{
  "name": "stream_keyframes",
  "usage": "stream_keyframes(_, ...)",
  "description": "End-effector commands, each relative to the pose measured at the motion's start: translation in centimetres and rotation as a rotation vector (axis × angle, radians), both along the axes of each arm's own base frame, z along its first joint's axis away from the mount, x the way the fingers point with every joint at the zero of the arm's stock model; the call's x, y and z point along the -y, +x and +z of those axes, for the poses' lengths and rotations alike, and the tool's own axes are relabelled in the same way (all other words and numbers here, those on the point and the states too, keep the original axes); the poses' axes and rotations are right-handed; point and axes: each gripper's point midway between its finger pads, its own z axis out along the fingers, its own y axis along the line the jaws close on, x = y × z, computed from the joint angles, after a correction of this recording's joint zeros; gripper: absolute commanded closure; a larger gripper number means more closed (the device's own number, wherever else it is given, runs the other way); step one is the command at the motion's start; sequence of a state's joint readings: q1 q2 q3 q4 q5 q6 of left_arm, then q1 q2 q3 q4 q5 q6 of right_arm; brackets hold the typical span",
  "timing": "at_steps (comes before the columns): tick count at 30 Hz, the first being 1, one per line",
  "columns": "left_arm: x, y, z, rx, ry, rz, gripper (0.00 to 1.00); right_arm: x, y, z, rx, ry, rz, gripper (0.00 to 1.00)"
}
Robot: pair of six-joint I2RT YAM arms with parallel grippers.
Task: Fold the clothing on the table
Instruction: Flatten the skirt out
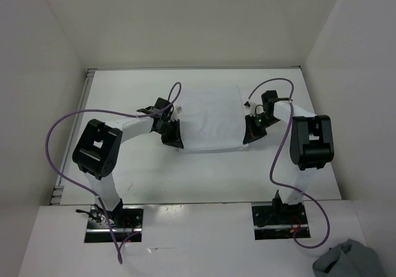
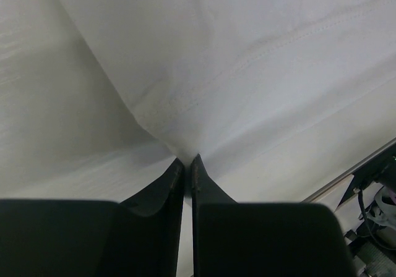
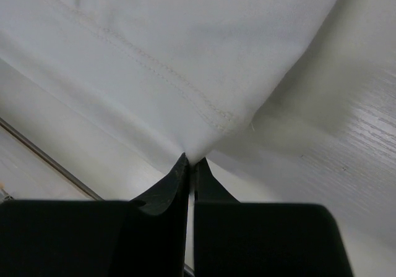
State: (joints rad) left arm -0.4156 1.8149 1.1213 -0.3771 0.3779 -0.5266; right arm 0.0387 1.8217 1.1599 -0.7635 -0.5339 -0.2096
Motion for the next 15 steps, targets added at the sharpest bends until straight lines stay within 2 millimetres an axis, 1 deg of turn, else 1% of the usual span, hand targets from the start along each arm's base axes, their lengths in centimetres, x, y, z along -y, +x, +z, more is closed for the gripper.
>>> stream_keyframes(1,0.2,-0.4,0.1,0.013,-0.01,-0.024,0.89,0.6,0.3,1.3,0.041,-0.026,0.014,1.0)
stream_keyframes(3,0.5,-0.5,0.4,0.021,-0.014,-0.033,0.88,0.6,0.5,2.0,0.064,-0.026,0.014,1.0)
stream_keyframes(5,0.7,-0.4,2.0,0.048,-0.036,-0.038,0.9,0.4,0.5,3.6,0.115,-0.014,0.027,1.0)
stream_keyframes(6,0.9,-1.0,2.5,0.048,-0.036,-0.049,0.94,0.2,0.4,4.4,0.133,0.001,0.039,1.0)
stream_keyframes(7,1.0,-0.7,4.7,0.09,-0.055,-0.049,0.96,-0.3,0.5,6.3,0.192,0.034,0.069,1.0)
stream_keyframes(8,0.9,-0.8,5.6,0.103,-0.06,-0.049,0.97,-0.6,-0.1,7.3,0.198,0.056,0.089,1.0)
stream_keyframes(9,0.9,-0.8,6.9,0.123,-0.069,-0.049,1.0,-0.9,-0.3,8.3,0.223,0.077,0.109,1.0)
stream_keyframes(10,0.8,-1.0,8.6,0.168,-0.085,-0.057,1.0,-1.3,-0.3,10.3,0.285,0.102,0.139,1.0)
stream_keyframes(11,0.9,-0.8,10.0,0.205,-0.101,-0.057,1.0,-1.4,-0.6,11.2,0.302,0.111,0.149,1.0)
stream_keyframes(12,1.2,-0.7,11.5,0.237,-0.126,-0.064,1.0,-1.5,-0.9,11.8,0.31,0.12,0.152,1.0)
stream_keyframes(13,1.1,-1.0,13.5,0.288,-0.148,-0.064,1.0,-1.7,-1.1,13.2,0.359,0.133,0.181,1.0)
stream_keyframes(14,1.2,-1.0,15.0,0.321,-0.171,-0.07,1.0,-1.9,-1.2,14.0,0.38,0.143,0.193,1.0)
stream_keyframes(15,1.2,-1.0,16.6,0.355,-0.185,-0.07,1.0,-2.1,-1.8,14.3,0.377,0.156,0.205,1.0)
